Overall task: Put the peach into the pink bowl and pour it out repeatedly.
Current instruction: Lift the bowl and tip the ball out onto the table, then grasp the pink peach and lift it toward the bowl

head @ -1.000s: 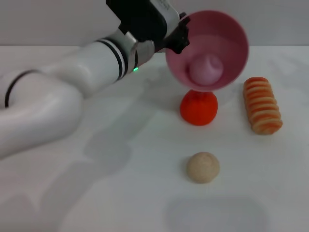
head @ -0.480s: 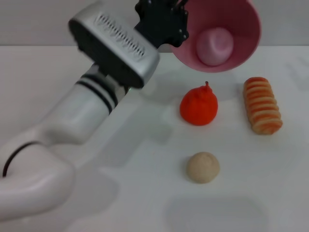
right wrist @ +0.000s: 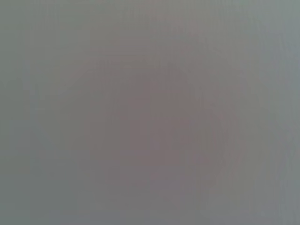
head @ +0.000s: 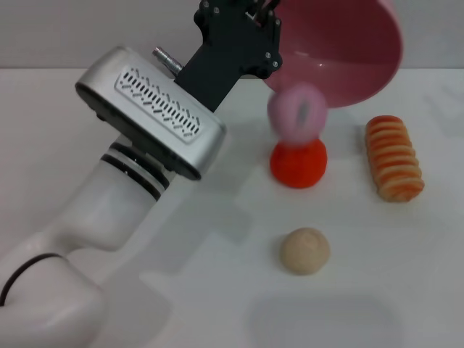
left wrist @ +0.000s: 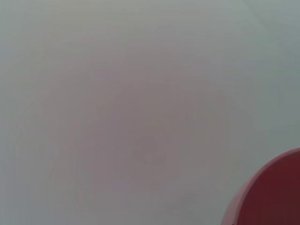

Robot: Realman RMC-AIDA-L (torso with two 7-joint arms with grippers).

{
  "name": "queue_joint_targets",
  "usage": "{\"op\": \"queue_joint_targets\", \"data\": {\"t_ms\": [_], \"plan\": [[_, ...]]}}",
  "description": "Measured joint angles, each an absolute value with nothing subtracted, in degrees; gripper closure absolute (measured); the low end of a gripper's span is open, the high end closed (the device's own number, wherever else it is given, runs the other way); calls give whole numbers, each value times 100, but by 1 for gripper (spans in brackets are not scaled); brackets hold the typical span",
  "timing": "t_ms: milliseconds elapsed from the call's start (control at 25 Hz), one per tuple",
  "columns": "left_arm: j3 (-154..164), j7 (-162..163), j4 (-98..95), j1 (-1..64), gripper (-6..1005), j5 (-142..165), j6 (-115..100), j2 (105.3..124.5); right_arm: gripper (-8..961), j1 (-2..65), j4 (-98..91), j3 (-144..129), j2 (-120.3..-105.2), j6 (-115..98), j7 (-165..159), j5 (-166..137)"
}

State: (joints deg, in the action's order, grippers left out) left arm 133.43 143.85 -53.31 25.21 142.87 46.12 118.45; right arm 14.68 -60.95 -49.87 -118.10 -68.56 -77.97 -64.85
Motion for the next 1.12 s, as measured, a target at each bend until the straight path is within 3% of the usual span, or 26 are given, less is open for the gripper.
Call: {"op": "queue_joint_targets", "data": {"t_ms": [400, 640, 680, 800, 1120], "plan": [[13546, 14163, -5196, 2531, 951, 14244, 5139, 11846, 529, 1518, -6026, -4994, -11830, -6857, -7811, -6509], [12809, 14478, -5469, 2783, 951, 14116, 3470, 11859, 536, 1602, -6036, -5190, -11830, -6869, -7853, -6704], [11962, 14660, -5612, 3168, 951, 13810, 1822, 11850, 537, 1644, -6065, -5259, -11826, -6888, -7921, -6905], [10458, 14684, -5655, 3789, 951, 13638, -528, 11837, 540, 1713, -6143, -5343, -11814, -6917, -8129, -7247], [7474, 14603, -5229, 4910, 951, 14071, -3899, 11741, 549, 2372, -6944, -5521, -11643, -8187, -10251, -9575]]}}
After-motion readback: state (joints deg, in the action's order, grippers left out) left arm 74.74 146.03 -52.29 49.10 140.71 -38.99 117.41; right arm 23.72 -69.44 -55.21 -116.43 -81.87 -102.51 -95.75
